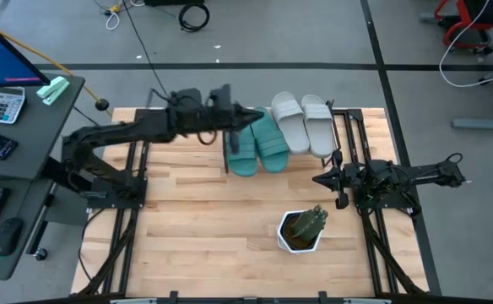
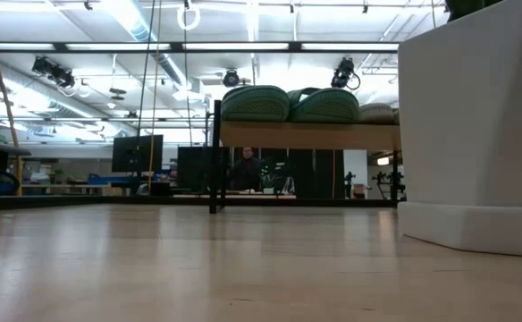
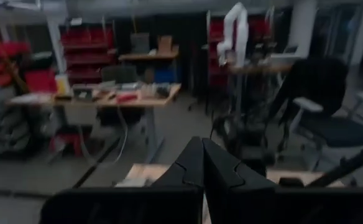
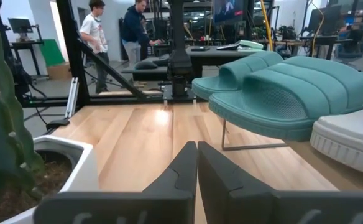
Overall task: Pick and place slides into the shelf
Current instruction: Return to Home Position
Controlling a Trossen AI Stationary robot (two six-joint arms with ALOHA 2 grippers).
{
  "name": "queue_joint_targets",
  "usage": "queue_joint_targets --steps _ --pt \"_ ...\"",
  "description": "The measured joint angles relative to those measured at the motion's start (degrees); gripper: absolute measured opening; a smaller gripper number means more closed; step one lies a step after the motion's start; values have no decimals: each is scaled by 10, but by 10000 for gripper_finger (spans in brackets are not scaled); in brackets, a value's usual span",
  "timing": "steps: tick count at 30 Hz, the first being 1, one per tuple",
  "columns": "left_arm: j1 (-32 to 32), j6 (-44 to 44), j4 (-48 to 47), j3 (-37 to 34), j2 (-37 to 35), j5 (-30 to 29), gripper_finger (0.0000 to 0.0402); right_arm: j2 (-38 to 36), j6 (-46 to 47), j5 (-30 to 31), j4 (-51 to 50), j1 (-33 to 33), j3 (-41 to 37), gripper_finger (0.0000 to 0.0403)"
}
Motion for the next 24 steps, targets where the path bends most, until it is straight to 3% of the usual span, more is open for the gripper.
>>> queue_joint_targets --steps 5,8,13,16,21,24 --pt "-19 -20 129 0 77 -10 1 0 0 0 0 0 1 19" --pt "-33 -55 157 -2 112 -52 1 0 0 0 0 0 1 19" --pt "-58 -22 180 -3 111 -95 1 0 0 -1 -1 0 1 19" --pt "-66 -15 206 -48 88 -118 1 0 1 -1 -2 0 1 19" --pt "-70 -26 368 -203 1 -158 1 0 1 -1 -2 0 2 19" --pt "-69 -15 396 -279 -55 -162 0 0 1 -1 -2 0 2 19"
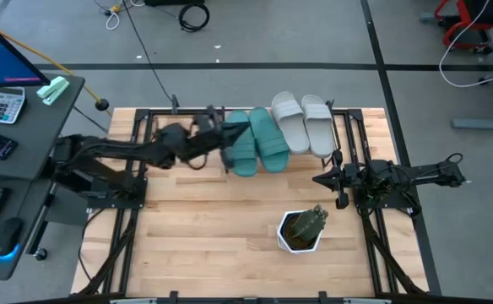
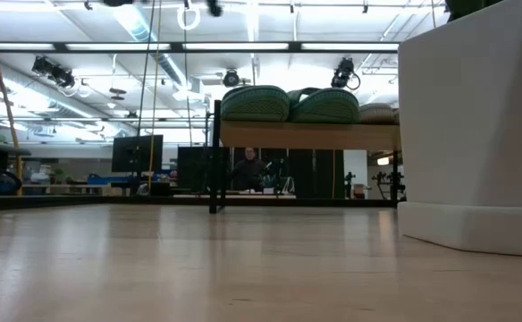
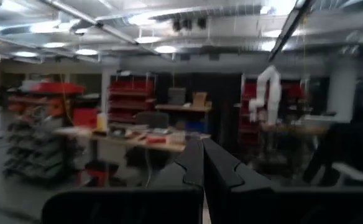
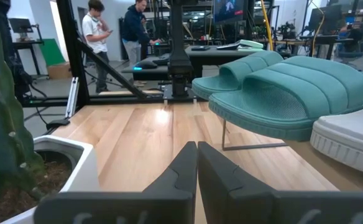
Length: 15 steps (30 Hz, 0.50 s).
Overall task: Pick and place slides into the shelf
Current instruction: Return to Home Position
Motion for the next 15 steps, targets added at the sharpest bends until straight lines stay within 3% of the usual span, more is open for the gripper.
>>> queue_joint_targets --steps 9,15 --pt "-23 33 -12 -206 -245 -116 0 0 0 1 0 0 0 19" --pt "-20 39 -14 -317 -379 -128 0 0 0 1 0 0 0 19"
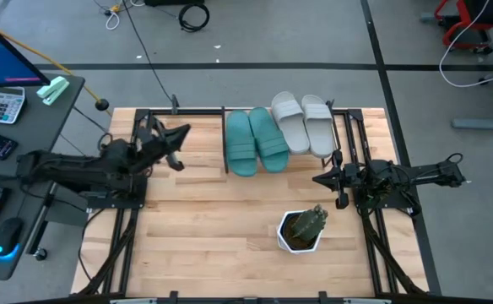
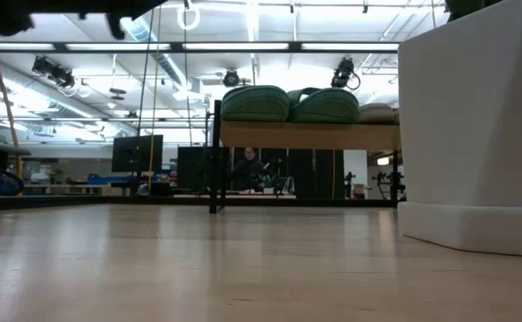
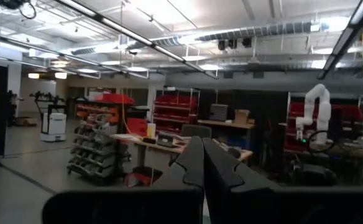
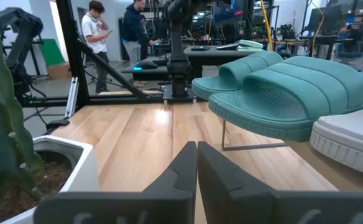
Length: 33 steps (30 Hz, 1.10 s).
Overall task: Pick and place slides into the shelf
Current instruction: Return to Home Position
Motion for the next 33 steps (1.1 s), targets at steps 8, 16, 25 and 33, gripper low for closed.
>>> queue_joint_targets --steps 8,16,25,33 --pt "-1 5 1 -93 -125 0 0 0 5 22 0 0 0 19" --pt "-1 6 2 -158 -202 0 0 0 10 32 0 0 0 19" --pt "-1 -8 0 -193 -230 11 0 0 10 32 0 0 0 19" --pt "-2 -27 -46 -193 -229 20 0 0 10 32 0 0 0 19"
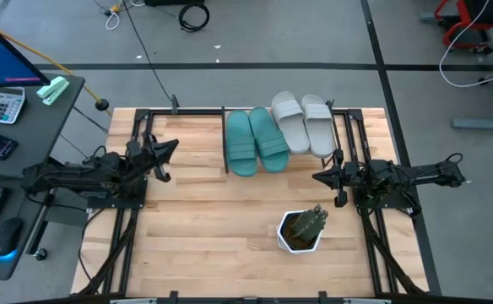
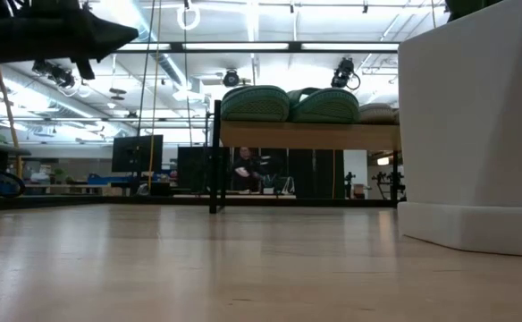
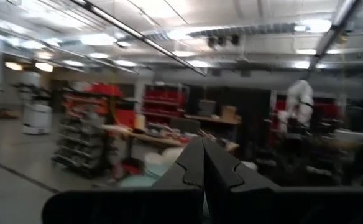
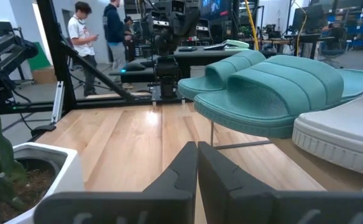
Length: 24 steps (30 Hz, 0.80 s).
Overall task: Pick and place slides into the shelf
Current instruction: Return to Home Position
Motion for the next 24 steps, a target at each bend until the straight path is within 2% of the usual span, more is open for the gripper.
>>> queue_joint_targets --steps 5,13,19,24 --pt "0 -31 -53 0 0 56 0 0 0 0 0 0 0 19" --pt "-14 -45 -120 0 1 82 0 0 0 0 0 0 0 19" --pt "-50 -52 -158 0 2 83 0 0 0 0 0 0 0 19" --pt "-69 -50 -189 0 1 62 0 0 0 0 0 0 0 19"
